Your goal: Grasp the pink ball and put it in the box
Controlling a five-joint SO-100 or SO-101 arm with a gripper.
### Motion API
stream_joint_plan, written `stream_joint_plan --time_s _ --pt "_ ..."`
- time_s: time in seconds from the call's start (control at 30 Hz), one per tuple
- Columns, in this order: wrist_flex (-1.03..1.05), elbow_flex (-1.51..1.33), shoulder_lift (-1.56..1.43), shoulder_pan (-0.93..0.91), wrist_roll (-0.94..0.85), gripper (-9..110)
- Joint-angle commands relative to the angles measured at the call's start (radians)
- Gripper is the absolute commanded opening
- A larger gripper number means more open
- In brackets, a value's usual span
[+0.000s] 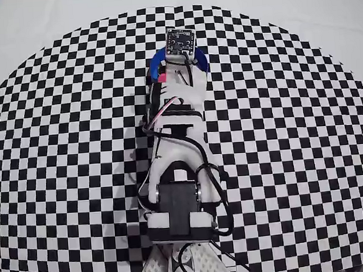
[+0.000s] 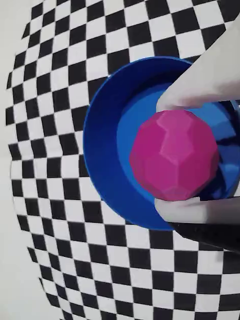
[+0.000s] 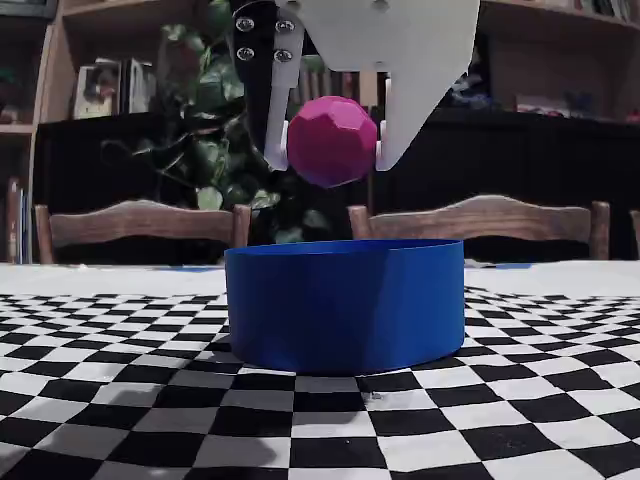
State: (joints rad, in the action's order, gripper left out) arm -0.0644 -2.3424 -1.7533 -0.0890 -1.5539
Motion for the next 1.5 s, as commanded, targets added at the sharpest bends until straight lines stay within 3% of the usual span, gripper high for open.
stream_joint_plan --time_s 0.0,1.47 --pt "-0.009 0.052 0.008 -0.003 -0.006 0" --pt "-0.005 0.264 0.25 -0.026 -0.006 0"
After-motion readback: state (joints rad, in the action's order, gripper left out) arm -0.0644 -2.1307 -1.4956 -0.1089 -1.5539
